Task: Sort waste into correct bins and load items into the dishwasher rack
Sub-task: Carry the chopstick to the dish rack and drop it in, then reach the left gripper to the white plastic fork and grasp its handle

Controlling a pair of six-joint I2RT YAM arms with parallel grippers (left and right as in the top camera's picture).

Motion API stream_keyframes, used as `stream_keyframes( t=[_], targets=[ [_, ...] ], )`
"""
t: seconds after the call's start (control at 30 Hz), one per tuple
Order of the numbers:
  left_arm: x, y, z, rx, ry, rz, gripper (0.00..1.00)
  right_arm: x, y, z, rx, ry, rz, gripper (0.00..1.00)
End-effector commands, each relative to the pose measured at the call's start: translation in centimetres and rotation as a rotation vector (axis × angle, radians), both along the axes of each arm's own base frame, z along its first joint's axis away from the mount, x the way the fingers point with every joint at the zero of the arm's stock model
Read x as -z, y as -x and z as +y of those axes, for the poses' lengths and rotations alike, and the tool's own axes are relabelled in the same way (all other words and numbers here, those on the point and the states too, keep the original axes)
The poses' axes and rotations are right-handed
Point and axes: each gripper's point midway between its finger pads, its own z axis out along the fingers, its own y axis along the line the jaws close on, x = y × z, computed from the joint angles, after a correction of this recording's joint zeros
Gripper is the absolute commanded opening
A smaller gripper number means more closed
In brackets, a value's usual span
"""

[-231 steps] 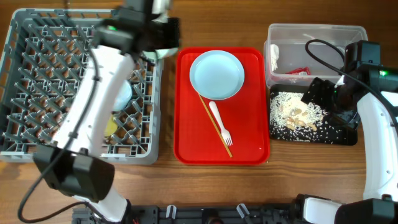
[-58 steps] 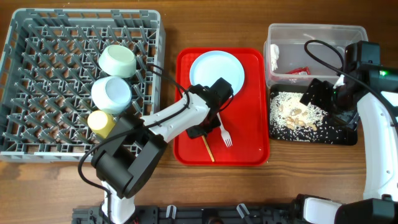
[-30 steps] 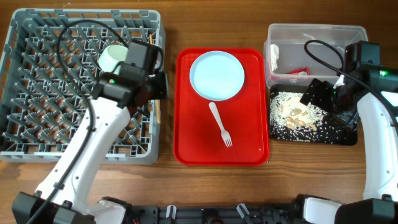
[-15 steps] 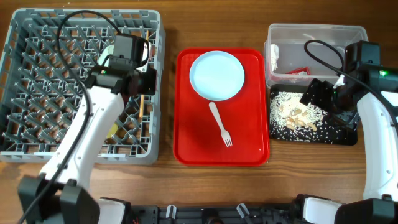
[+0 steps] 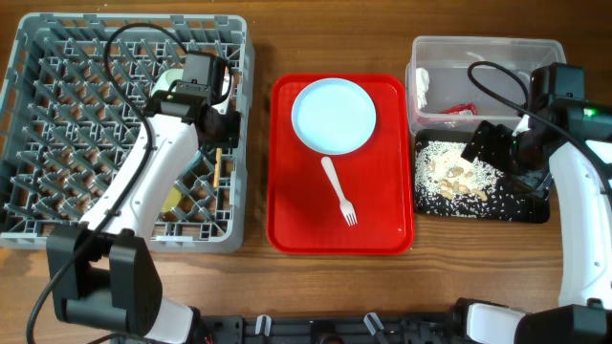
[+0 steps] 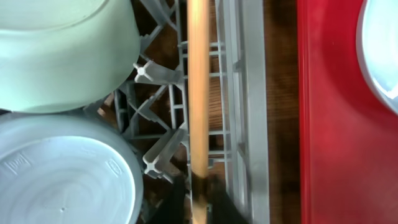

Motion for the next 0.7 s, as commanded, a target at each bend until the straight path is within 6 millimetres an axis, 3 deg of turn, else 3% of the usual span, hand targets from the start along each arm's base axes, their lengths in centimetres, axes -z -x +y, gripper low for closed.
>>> stream_keyframes(
  t=[0.0,0.3,0.37,0.4,0.47,0.57,0.67],
  targets=[
    [0.4,0.0,0.4,0.003,-0.018,0.007,0.25,-0.5,0.0,0.1,-0.008,-0.007,-0.018,1.0],
    [-0.6,-0.1,0.4,0.001,-0.012,-0.02,0.16,-0.5,0.0,0.1,-0.022,-0.005,-0.018,1.0],
    [-1.6,-0.1,0.3,0.002,-0.001,-0.045,0.18,-0.5,0.0,0.1,-0.023,-0.005,-0.017,1.0],
    [-2.2,0.0,-0.1,0.009,0.021,-0.06,0.26,-0.5,0.0,0.1,-0.022,-0.005,-0.017,1.0],
    [-3.6,0.3,-1.6,0.046,0.11,-0.083,0.35,-0.5,0.0,0.1,-0.023,-0.005,-0.018,1.0],
    [-6.1,1.5,-6.5,0.113,0.38,-0.087,0.44,-0.5,-0.1,0.1,-0.023,-0.005,-0.019,1.0],
    [-6.8,2.5,-9.4,0.005,0.538,-0.024,0.47,-0.5,-0.1,0.1,-0.023,-0.005,-0.019,1.0]
  ],
)
